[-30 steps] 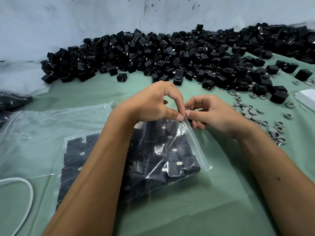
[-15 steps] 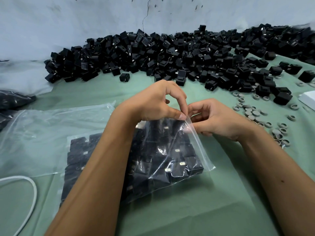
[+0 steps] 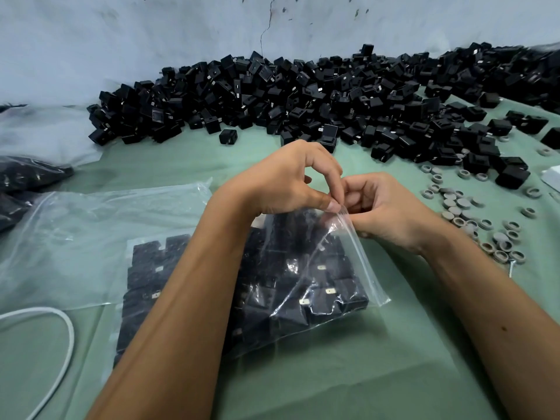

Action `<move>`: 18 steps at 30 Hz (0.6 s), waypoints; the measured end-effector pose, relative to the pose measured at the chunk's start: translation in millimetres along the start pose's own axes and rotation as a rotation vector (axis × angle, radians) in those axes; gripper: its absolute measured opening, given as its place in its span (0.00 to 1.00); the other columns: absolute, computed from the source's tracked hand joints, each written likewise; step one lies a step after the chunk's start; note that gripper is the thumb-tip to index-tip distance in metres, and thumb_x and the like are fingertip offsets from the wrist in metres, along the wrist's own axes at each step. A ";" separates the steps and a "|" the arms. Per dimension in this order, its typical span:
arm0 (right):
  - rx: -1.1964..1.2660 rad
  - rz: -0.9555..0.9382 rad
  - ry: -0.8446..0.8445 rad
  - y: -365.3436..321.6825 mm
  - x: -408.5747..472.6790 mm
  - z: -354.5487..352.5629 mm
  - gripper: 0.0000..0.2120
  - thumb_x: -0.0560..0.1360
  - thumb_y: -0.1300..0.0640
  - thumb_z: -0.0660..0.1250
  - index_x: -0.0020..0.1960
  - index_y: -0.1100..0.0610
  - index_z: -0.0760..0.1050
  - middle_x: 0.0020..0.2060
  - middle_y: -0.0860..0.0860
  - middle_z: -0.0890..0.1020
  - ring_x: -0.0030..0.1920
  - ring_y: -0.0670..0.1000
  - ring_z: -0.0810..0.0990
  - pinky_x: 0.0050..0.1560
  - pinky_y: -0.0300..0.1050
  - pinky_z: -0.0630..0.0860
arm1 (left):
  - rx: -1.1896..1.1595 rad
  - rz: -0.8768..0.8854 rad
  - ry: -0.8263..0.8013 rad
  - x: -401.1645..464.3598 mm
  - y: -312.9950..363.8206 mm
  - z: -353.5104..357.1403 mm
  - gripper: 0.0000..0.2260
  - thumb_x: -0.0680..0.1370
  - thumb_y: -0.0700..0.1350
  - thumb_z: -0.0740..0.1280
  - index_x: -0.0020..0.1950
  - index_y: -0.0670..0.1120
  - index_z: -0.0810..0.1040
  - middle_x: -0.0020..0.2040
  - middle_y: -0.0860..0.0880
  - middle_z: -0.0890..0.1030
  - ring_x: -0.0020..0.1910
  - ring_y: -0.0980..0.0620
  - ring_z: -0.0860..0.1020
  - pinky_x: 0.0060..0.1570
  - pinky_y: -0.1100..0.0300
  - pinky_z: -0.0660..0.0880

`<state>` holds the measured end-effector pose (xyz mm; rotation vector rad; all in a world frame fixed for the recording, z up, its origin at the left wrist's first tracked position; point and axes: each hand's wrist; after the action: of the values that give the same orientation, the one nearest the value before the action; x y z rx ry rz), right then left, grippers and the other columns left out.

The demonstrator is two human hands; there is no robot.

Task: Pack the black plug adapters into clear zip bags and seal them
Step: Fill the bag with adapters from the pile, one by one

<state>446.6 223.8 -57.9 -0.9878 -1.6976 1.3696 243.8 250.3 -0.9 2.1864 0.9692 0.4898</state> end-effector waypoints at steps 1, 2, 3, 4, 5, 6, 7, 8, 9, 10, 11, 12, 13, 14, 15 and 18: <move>0.004 -0.013 0.003 0.4 1.2 4.1 0.14 0.70 0.60 0.79 0.50 0.66 0.81 0.43 0.71 0.84 0.35 0.69 0.76 0.36 0.52 0.72 | 0.004 0.002 0.001 0.3 0.3 0.2 0.05 0.70 0.43 0.81 0.44 0.50 0.88 0.59 0.52 0.79 0.61 0.60 0.76 0.64 0.50 0.75; 0.006 -0.026 0.007 0.5 1.7 7.5 0.15 0.69 0.60 0.80 0.51 0.66 0.80 0.43 0.69 0.84 0.37 0.75 0.78 0.40 0.62 0.76 | 0.008 0.006 0.002 0.5 0.5 0.4 0.05 0.70 0.43 0.81 0.44 0.49 0.88 0.58 0.52 0.80 0.60 0.60 0.76 0.64 0.50 0.75; 0.000 -0.036 0.011 0.0 1.4 9.8 0.16 0.69 0.60 0.80 0.51 0.65 0.80 0.43 0.67 0.85 0.42 0.77 0.81 0.46 0.72 0.77 | 0.010 0.012 0.003 0.5 0.5 0.3 0.05 0.70 0.43 0.81 0.44 0.49 0.88 0.58 0.51 0.80 0.60 0.60 0.76 0.63 0.50 0.75; -0.011 -0.046 0.013 -0.5 1.0 11.2 0.16 0.68 0.60 0.81 0.51 0.64 0.80 0.43 0.64 0.86 0.44 0.75 0.83 0.49 0.76 0.76 | 0.012 0.019 0.005 0.7 0.5 0.1 0.05 0.70 0.43 0.81 0.44 0.48 0.88 0.57 0.51 0.81 0.59 0.60 0.76 0.63 0.49 0.75; -0.021 -0.058 0.012 -1.0 1.0 11.8 0.15 0.68 0.60 0.81 0.50 0.62 0.81 0.43 0.62 0.87 0.45 0.71 0.85 0.51 0.74 0.78 | 0.013 0.025 0.008 0.7 0.5 -0.2 0.05 0.71 0.42 0.80 0.44 0.48 0.88 0.56 0.50 0.81 0.59 0.60 0.76 0.62 0.49 0.76; -0.026 -0.071 0.010 -1.6 1.3 12.2 0.13 0.68 0.61 0.81 0.49 0.59 0.81 0.43 0.59 0.88 0.44 0.65 0.87 0.50 0.67 0.82 | 0.012 0.027 0.010 0.6 0.8 -0.4 0.05 0.71 0.42 0.80 0.44 0.47 0.88 0.56 0.50 0.81 0.59 0.59 0.77 0.62 0.49 0.76; -0.029 -0.081 0.004 -2.7 1.8 13.8 0.12 0.68 0.62 0.82 0.48 0.55 0.82 0.42 0.57 0.88 0.43 0.60 0.88 0.47 0.55 0.85 | 0.012 0.027 0.011 0.6 0.9 -0.5 0.05 0.71 0.42 0.80 0.44 0.47 0.88 0.56 0.50 0.81 0.59 0.59 0.77 0.62 0.50 0.76; -0.029 -0.092 -0.006 -3.4 2.5 15.8 0.13 0.67 0.64 0.82 0.46 0.51 0.83 0.42 0.55 0.88 0.43 0.56 0.88 0.46 0.45 0.84 | 0.014 0.027 0.011 0.8 0.8 -0.6 0.05 0.71 0.42 0.80 0.44 0.47 0.88 0.56 0.50 0.81 0.59 0.59 0.77 0.62 0.50 0.76; -0.030 -0.106 -0.016 -3.5 3.4 17.7 0.16 0.67 0.66 0.82 0.44 0.48 0.83 0.41 0.54 0.88 0.43 0.54 0.88 0.45 0.40 0.82 | 0.016 0.030 0.008 1.0 0.5 -0.5 0.05 0.71 0.41 0.80 0.44 0.47 0.88 0.55 0.50 0.81 0.58 0.58 0.77 0.61 0.51 0.76; -0.035 -0.123 -0.020 -3.2 4.3 19.0 0.18 0.67 0.66 0.82 0.43 0.45 0.83 0.41 0.54 0.88 0.43 0.53 0.88 0.45 0.38 0.81 | 0.017 0.033 0.006 1.1 0.3 -0.2 0.05 0.71 0.41 0.80 0.44 0.47 0.88 0.55 0.50 0.82 0.58 0.58 0.77 0.61 0.52 0.76; -0.040 -0.142 -0.017 -3.0 5.1 20.0 0.19 0.66 0.66 0.82 0.43 0.44 0.82 0.41 0.54 0.88 0.43 0.53 0.88 0.45 0.38 0.81 | 0.015 0.035 0.006 1.0 0.3 -0.1 0.05 0.71 0.41 0.80 0.44 0.47 0.88 0.55 0.50 0.82 0.58 0.59 0.77 0.60 0.54 0.75; -0.041 -0.161 -0.014 -2.0 5.2 20.4 0.21 0.66 0.66 0.82 0.43 0.42 0.82 0.41 0.54 0.88 0.43 0.53 0.88 0.45 0.37 0.81 | 0.014 0.039 0.007 1.2 0.4 0.2 0.05 0.71 0.41 0.80 0.44 0.47 0.88 0.55 0.50 0.82 0.58 0.59 0.77 0.59 0.55 0.75; -0.039 -0.173 -0.014 -1.1 4.9 20.5 0.21 0.66 0.65 0.82 0.44 0.40 0.81 0.41 0.54 0.88 0.44 0.53 0.88 0.46 0.37 0.80 | 0.017 0.046 0.011 1.5 0.5 0.3 0.05 0.71 0.41 0.80 0.44 0.47 0.88 0.55 0.50 0.82 0.58 0.58 0.77 0.59 0.55 0.75; -0.048 -0.179 -0.013 -0.8 4.5 21.1 0.21 0.66 0.64 0.82 0.45 0.40 0.80 0.41 0.54 0.88 0.44 0.52 0.88 0.47 0.36 0.80 | 0.022 0.054 0.014 1.9 0.7 0.6 0.04 0.71 0.41 0.80 0.44 0.47 0.88 0.55 0.50 0.82 0.58 0.58 0.77 0.59 0.55 0.75; -0.069 -0.184 -0.004 -0.9 4.2 22.0 0.22 0.66 0.63 0.82 0.47 0.40 0.79 0.40 0.53 0.88 0.44 0.51 0.88 0.47 0.35 0.79 | 0.024 0.063 0.015 2.3 1.1 0.9 0.04 0.71 0.40 0.80 0.44 0.46 0.88 0.54 0.49 0.82 0.57 0.57 0.78 0.59 0.54 0.76; -0.137 -0.197 0.055 1.4 5.4 24.5 0.22 0.65 0.62 0.84 0.48 0.46 0.76 0.36 0.48 0.86 0.38 0.43 0.85 0.42 0.32 0.78 | 0.014 0.079 0.012 3.2 1.7 2.0 0.04 0.71 0.39 0.80 0.43 0.46 0.88 0.53 0.46 0.83 0.56 0.56 0.78 0.58 0.57 0.75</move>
<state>422.6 218.5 -62.9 -0.8974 -1.8146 1.1022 247.9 251.0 -0.9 2.2434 0.8977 0.5344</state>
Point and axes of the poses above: each hand's wrist, its own x-axis towards the middle knuckle, its own z-axis out of the palm, y = z × x
